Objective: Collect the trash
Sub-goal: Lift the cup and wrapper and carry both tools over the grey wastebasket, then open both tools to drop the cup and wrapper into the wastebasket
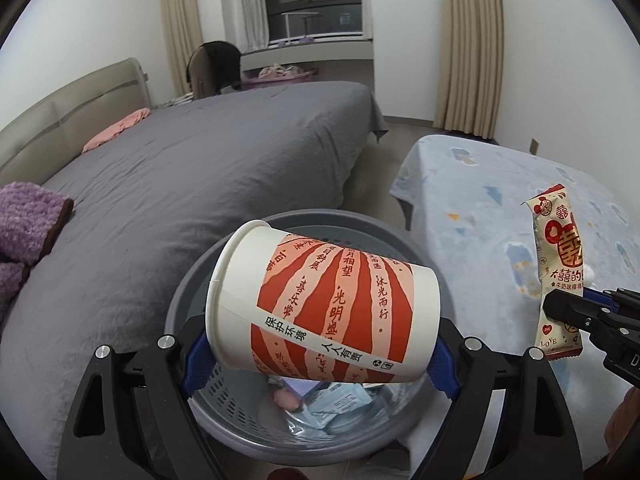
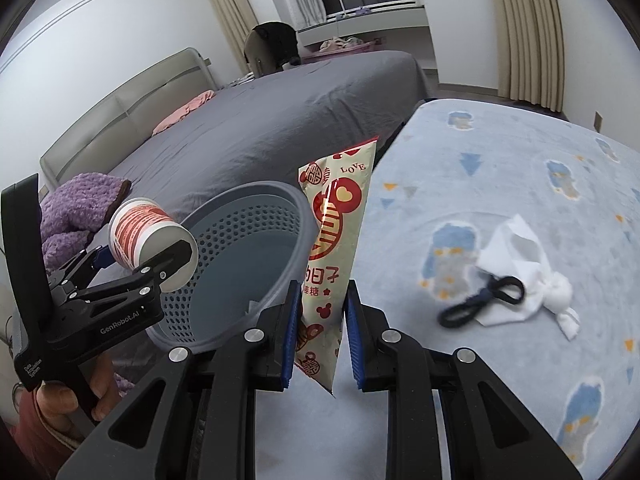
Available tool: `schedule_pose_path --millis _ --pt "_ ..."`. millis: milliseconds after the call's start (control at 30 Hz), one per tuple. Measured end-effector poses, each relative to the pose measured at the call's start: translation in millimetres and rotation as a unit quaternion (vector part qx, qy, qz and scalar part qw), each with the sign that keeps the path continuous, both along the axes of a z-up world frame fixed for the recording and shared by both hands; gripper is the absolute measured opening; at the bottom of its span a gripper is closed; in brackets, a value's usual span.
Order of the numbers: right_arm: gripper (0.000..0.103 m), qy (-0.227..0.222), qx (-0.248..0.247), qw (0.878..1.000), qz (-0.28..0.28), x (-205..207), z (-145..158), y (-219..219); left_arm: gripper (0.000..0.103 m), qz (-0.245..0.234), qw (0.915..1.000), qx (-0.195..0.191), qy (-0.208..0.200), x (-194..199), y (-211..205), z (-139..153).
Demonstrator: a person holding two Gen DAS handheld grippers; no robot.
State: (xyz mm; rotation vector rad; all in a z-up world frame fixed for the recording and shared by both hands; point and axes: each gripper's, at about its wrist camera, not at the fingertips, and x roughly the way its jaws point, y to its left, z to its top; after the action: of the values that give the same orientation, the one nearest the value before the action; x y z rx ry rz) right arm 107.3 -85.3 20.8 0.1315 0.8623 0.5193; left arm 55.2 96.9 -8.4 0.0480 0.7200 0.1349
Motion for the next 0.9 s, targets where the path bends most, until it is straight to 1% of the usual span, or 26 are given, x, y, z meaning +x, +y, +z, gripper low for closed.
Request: schedule_pose_path --millis 300,433,700,833,900 --pt "0.022 -0.003 -0.007 0.999 0.041 24.2 2.9 45.2 0.082 0.057 0.9982 -0.008 0.015 10.5 37.6 -6.5" --pt "0.022 0.000 -0.011 0.998 0.057 30.1 1.4 62.5 0.082 0.071 0.9971 -0.013 0.023 13.4 48.9 -10.3" --pt "0.022 0.009 -0.022 0.997 0.075 37.0 -7.2 87.7 0.083 0.088 0.9954 -0.019 0.034 19.5 60.3 -17.8" --pt "0.022 0.007 -0.026 0.997 0.078 38.2 -8.1 94.1 0.083 0.091 0.9949 -0.023 0.036 20.5 63.7 -17.9" --pt "0.023 0.005 -0.026 0.996 0.080 38.2 -7.7 95.2 0.086 0.093 0.9947 -0.025 0.037 19.7 64.5 -18.4"
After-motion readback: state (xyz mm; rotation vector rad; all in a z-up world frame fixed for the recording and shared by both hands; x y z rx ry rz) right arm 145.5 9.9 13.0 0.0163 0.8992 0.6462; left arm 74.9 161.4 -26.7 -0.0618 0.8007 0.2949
